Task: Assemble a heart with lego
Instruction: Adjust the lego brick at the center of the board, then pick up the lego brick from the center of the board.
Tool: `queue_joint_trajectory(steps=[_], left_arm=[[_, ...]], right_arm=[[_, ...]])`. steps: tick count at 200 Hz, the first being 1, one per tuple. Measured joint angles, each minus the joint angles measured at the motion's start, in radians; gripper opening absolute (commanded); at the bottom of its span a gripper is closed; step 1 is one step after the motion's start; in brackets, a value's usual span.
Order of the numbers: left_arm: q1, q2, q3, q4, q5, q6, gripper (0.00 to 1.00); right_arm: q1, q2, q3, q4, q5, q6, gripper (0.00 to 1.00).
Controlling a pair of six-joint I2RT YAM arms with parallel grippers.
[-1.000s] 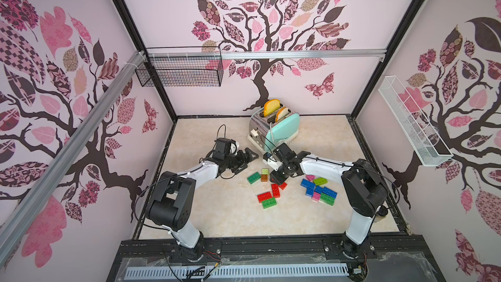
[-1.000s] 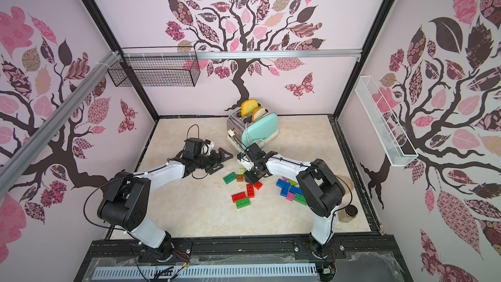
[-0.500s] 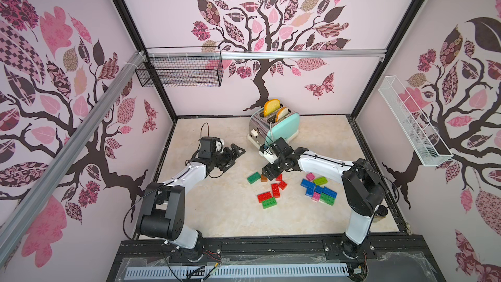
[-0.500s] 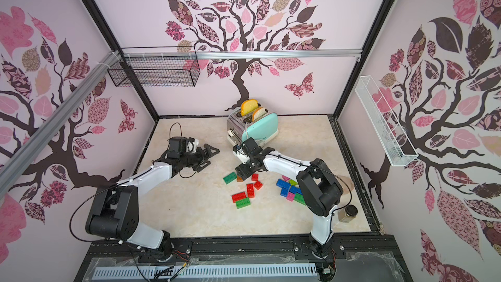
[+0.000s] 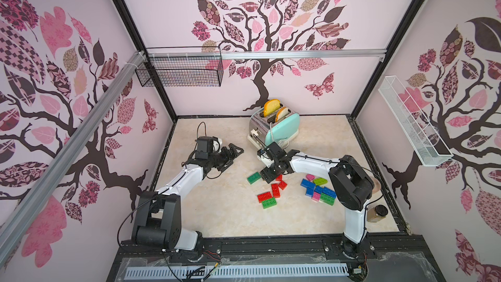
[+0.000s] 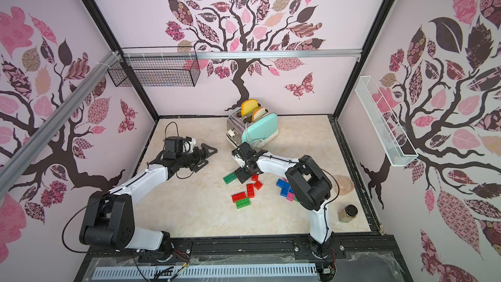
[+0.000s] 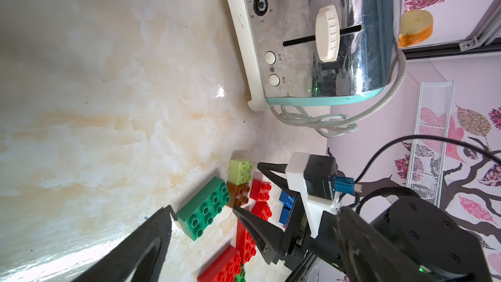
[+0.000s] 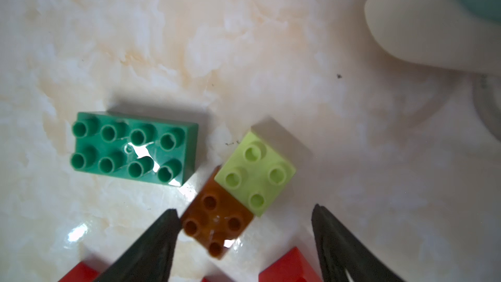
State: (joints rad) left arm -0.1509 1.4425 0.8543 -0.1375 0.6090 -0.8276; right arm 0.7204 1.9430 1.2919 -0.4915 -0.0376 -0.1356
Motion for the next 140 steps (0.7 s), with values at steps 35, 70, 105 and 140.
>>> queue_joint_trajectory(steps=[35, 70, 105, 140], left_arm=[[0.000, 0.000, -0.002, 0.000, 0.002, 0.001, 0.97], [0.000, 0.000, -0.006, -0.003, 0.002, 0.002, 0.97], [0.006, -0.006, -0.011, -0.006, 0.001, -0.002, 0.97], [0.108, -0.049, -0.050, -0.022, 0.028, -0.019, 0.97]], right_arm=[[-0.019, -0.072, -0.116, -0.014, 0.048, 0.002, 0.80], [-0.033, -0.184, -0.177, -0.050, 0.048, -0.007, 0.80], [0.010, -0.229, -0.129, -0.021, -0.013, -0.096, 0.82], [0.057, -0.158, -0.013, -0.006, -0.110, -0.248, 0.84]])
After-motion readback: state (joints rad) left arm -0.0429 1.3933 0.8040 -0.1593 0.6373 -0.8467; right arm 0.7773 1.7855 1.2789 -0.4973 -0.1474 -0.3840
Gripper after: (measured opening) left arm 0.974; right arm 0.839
